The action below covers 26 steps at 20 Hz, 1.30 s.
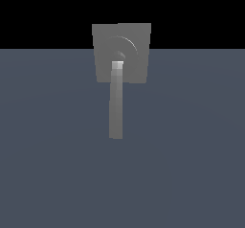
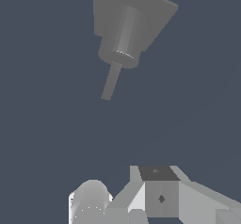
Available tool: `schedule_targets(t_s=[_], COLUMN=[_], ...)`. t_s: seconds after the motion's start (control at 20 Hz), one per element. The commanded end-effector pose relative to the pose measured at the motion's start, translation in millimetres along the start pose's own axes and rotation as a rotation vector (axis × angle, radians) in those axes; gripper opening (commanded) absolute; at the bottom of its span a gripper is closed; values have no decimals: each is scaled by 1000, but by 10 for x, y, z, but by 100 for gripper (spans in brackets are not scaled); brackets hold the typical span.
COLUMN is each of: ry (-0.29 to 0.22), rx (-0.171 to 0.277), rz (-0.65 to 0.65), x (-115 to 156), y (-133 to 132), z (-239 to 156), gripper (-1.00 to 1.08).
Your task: Turn on the faucet by rotating a designated handle.
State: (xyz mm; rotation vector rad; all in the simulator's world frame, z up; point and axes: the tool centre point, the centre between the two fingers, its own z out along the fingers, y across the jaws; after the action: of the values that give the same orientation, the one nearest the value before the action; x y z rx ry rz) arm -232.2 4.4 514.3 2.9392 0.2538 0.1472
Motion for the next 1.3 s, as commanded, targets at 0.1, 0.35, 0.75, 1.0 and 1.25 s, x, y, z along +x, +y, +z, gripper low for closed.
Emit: schedule_targets(t_s=[0.1, 0.35, 0.75, 1.0, 1.25], ry=[31, 48, 0, -85, -216], rx=[-147, -370, -756, -998, -1232], rz=[-103, -255, -516, -679, -841], x=[24, 70, 176, 265, 376], y=[10, -10, -170, -363, -629], z=[-119, -318, -679, -884, -1038], gripper=[-100, -100, -100, -100, -100])
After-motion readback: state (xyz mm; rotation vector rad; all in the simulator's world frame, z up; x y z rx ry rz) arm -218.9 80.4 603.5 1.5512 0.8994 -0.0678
